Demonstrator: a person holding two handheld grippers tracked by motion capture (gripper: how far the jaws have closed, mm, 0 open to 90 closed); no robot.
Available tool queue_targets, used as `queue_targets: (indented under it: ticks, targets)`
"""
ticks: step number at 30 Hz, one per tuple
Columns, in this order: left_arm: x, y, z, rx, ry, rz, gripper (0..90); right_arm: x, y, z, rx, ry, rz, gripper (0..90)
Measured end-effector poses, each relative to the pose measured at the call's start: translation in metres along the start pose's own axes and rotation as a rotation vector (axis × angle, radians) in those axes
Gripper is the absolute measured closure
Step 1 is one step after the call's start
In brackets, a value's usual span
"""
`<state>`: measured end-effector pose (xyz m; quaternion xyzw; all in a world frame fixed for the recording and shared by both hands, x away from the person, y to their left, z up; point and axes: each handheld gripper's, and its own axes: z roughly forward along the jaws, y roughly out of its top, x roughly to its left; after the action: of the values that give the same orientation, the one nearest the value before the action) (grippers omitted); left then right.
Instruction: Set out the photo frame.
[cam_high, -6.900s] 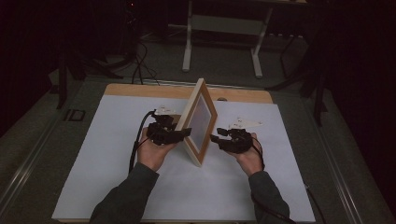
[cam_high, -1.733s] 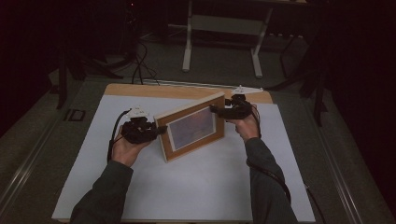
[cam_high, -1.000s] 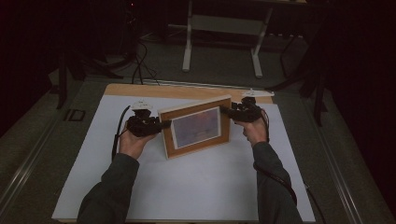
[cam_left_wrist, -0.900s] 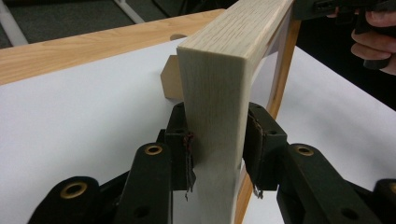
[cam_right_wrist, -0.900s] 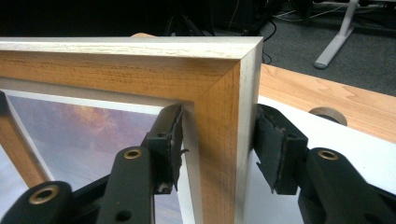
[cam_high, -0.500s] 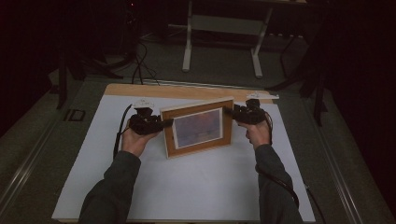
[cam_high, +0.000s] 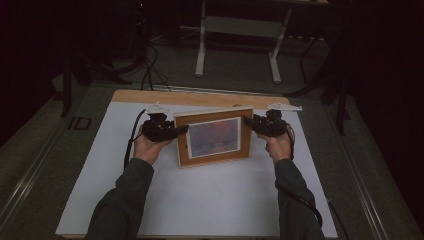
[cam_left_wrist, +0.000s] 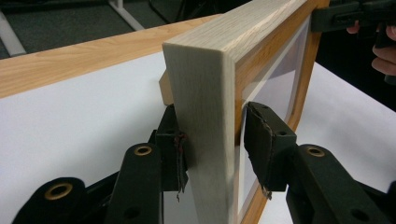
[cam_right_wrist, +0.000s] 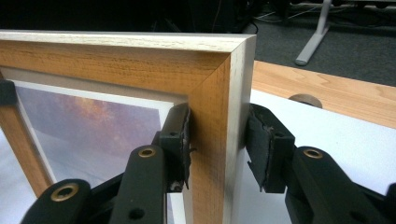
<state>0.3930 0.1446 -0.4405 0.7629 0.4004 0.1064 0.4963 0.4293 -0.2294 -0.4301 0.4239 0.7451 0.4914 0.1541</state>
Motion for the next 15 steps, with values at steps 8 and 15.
queue_targets:
  ticks: [8, 15]
  targets:
    - [0.0008, 0.0031, 0.0018, 0.007, -0.002, -0.002, 60.3, 0.0042, -0.0014, -0.0038, 0.002, -0.032, -0.014, 61.4]
    - [0.0004, 0.0046, 0.0008, -0.003, 0.006, -0.017, 60.0, 0.0078, -0.0034, -0.007, -0.001, -0.06, -0.016, 61.5]
